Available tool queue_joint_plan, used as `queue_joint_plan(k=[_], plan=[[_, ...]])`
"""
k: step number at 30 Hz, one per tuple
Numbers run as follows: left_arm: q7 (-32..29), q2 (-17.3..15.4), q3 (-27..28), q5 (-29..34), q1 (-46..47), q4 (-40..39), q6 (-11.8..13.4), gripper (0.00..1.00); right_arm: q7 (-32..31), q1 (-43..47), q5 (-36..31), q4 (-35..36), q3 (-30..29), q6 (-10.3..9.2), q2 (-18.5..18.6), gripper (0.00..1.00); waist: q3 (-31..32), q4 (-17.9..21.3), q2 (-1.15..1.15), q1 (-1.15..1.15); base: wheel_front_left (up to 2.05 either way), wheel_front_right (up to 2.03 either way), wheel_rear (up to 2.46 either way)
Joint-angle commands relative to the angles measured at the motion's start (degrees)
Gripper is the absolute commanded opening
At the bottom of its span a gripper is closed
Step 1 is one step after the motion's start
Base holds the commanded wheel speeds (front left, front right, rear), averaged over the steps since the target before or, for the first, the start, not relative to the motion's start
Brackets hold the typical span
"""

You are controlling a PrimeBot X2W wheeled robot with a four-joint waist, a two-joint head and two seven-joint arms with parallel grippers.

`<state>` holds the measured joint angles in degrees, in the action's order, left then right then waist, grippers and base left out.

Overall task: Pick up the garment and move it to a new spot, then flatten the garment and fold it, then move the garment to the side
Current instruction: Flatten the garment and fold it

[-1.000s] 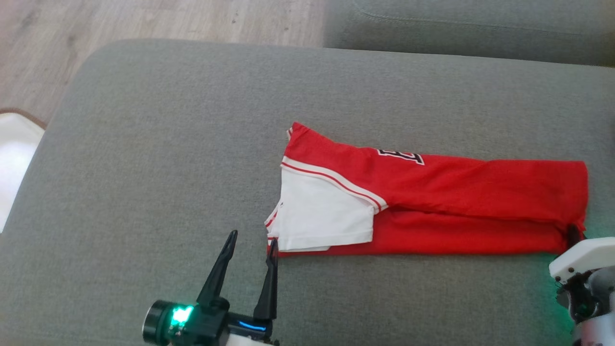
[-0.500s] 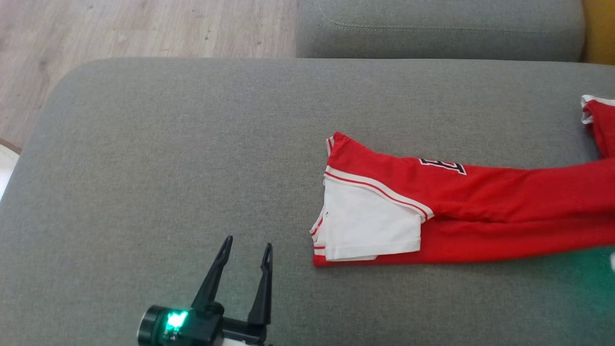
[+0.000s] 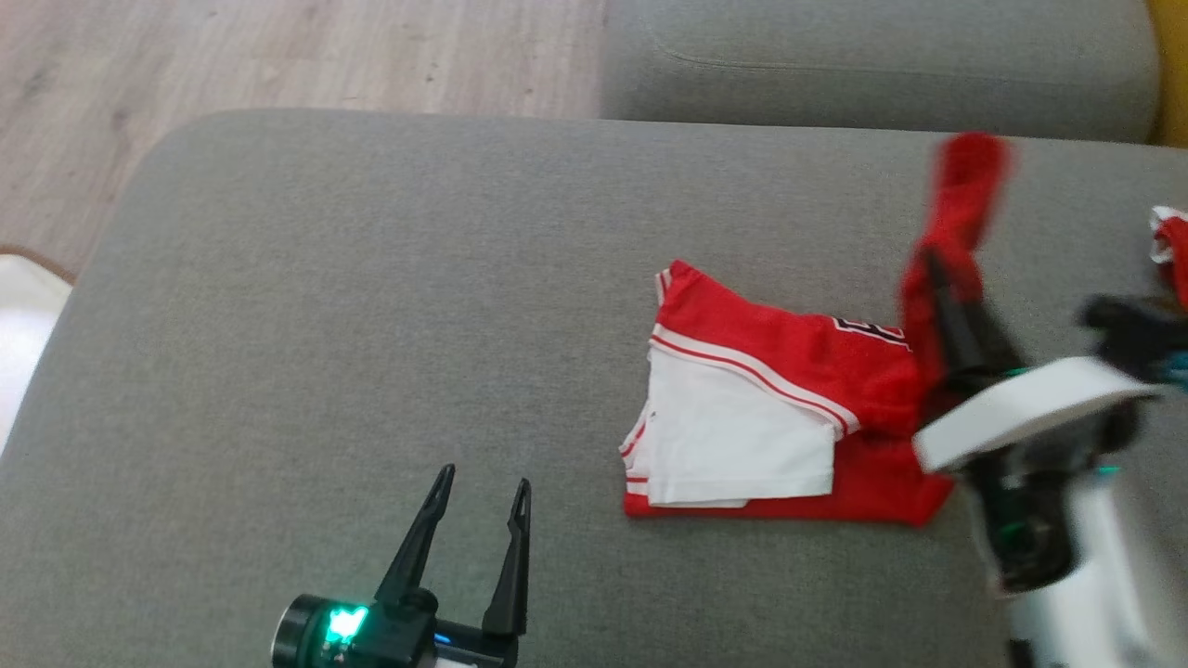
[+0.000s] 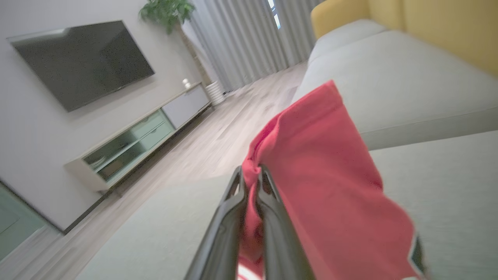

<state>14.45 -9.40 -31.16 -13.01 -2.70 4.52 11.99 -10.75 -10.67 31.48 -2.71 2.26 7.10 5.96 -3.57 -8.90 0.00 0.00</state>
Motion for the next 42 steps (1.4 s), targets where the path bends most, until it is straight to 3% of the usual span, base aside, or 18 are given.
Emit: queue_joint_plan(k=[1, 12, 13, 14, 15, 22, 31, 42], plan=[[0.5, 0.7, 2.3, 0.7, 1.5, -1.4, -0.4, 1.00, -0.6, -1.4, 0.4, 2.0, 3.9, 0.39, -0.7, 0.00, 0.1, -1.2, 0.00, 0.00, 0.00, 0.00, 0.00], [0.5, 2.1, 3.1, 1.3, 1.6, -0.8, -1.6, 1.00, 1.3, -2.8, 1.0, -10.2, 18.9, 0.39, -2.9, 0.00, -0.5, -5.3, 0.00, 0.00, 0.00, 0.00, 0.00], [0.5, 2.2, 3.2, 1.3, 1.6, -0.8, -1.7, 1.00, 1.9, -3.0, 1.3, -11.4, 20.1, 0.39, -3.0, 0.09, -0.5, -5.5, 0.00, 0.00, 0.00, 0.00, 0.00], [0.5, 2.3, 3.3, 1.4, 1.6, -0.7, -1.8, 1.00, 2.6, -3.2, 1.6, -12.4, 21.2, 0.39, -3.0, 0.44, -0.5, -5.6, 0.00, 0.00, 0.00, 0.00, 0.00], [0.5, 2.5, 3.4, 1.5, 1.6, -0.7, -1.8, 1.00, 3.5, -3.4, 2.2, -13.2, 22.1, 0.39, -3.0, 1.00, -0.4, -5.7, 0.00, 0.00, 0.00, 0.00, 0.00], [0.5, 2.6, 5.0, 1.8, 0.4, -0.9, -1.6, 1.00, 11.7, -4.3, 1.9, -13.4, 21.9, 0.39, -2.4, 1.00, 1.9, -4.2, 0.00, 0.00, 0.00, 0.00, 0.00], [0.5, 2.8, 9.3, 1.0, -3.1, -3.2, -0.1, 1.00, 24.4, 1.8, -4.9, -9.8, 13.8, 0.39, 6.1, 1.00, 6.2, 0.9, 0.00, 0.00, 0.00, 0.00, 0.00], [0.5, 2.5, 11.9, 2.8, -6.8, -4.6, -0.1, 1.00, 25.7, 15.2, -15.4, -7.9, 6.1, 0.39, 5.9, 1.00, 8.4, 4.0, 0.00, 0.00, 0.00, 0.00, 0.00]])
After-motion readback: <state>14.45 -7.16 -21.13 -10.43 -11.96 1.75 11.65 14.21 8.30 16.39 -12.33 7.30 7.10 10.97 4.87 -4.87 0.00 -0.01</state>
